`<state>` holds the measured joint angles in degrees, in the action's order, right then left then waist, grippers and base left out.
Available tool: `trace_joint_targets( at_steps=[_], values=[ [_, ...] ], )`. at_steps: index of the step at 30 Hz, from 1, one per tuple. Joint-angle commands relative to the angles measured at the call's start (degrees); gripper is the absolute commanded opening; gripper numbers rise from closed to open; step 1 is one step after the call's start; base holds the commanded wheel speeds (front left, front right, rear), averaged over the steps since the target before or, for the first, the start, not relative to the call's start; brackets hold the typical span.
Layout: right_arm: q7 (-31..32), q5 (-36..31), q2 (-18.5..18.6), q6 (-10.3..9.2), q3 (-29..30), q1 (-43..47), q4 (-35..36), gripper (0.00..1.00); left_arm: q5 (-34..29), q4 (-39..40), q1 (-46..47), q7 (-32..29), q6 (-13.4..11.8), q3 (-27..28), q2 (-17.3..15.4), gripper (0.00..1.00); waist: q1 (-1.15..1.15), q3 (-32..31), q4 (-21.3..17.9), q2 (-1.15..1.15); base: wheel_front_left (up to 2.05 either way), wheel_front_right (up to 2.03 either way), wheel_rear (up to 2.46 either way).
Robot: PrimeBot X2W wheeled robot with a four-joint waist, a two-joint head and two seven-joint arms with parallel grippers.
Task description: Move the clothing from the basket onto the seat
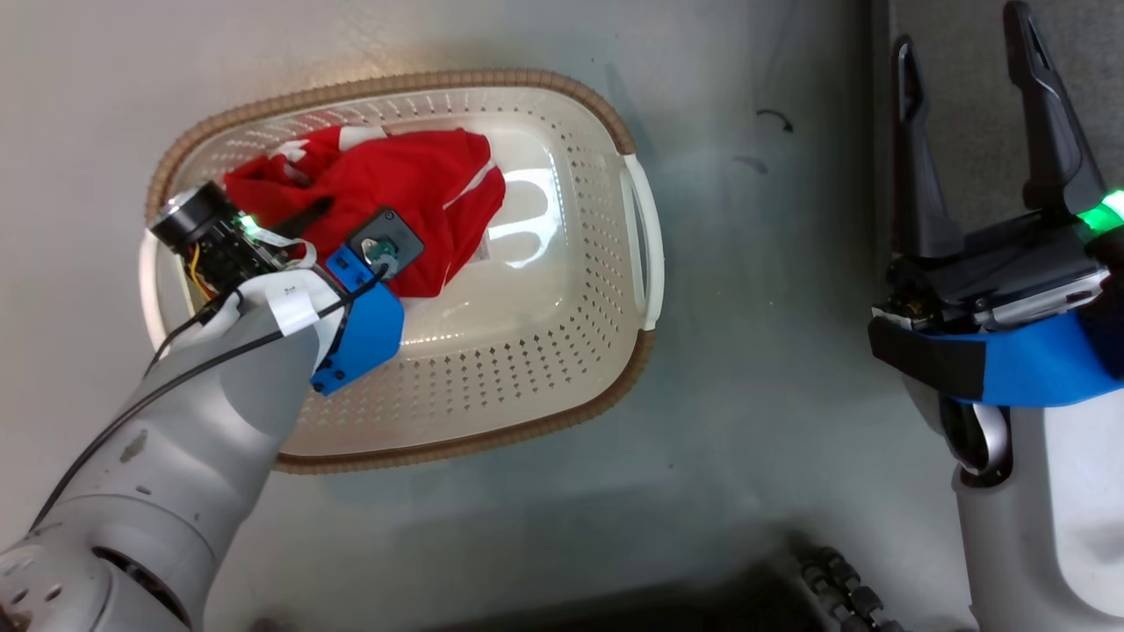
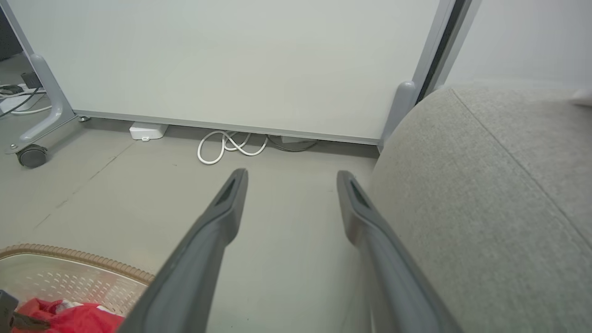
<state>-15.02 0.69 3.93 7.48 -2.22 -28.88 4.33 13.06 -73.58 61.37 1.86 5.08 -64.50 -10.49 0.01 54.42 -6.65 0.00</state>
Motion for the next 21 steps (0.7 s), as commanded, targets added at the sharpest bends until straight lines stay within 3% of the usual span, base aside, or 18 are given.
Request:
trace_joint_targets(
  at_steps=[1, 8, 21],
  values=[
    [-0.2, -0.7, -0.2, 0.03, 0.2, -0.6, 0.7, 1.0, -0.1, -0.2, 1.3, -0.7, -0.1, -0.3, -0.7, 1.0, -0.01, 1.5, -0.3, 0.0, 0.0, 0.0, 0.0],
    [-0.2, -1.7, -0.5, 0.03, 0.5, 0.4, 2.9, 1.0, 0.6, -0.3, 3.5, -2.1, -0.3, -0.3, -1.0, 1.0, -0.01, 4.9, -0.7, 0.0, 0.0, 0.0, 0.0],
    [-0.2, -3.4, -0.8, 0.03, 1.5, 3.5, 7.4, 1.0, 1.9, -0.3, 4.9, -4.8, -1.2, -0.5, 2.2, 1.0, -0.01, 7.6, -1.2, 0.0, 0.0, 0.0, 0.0]
  ],
)
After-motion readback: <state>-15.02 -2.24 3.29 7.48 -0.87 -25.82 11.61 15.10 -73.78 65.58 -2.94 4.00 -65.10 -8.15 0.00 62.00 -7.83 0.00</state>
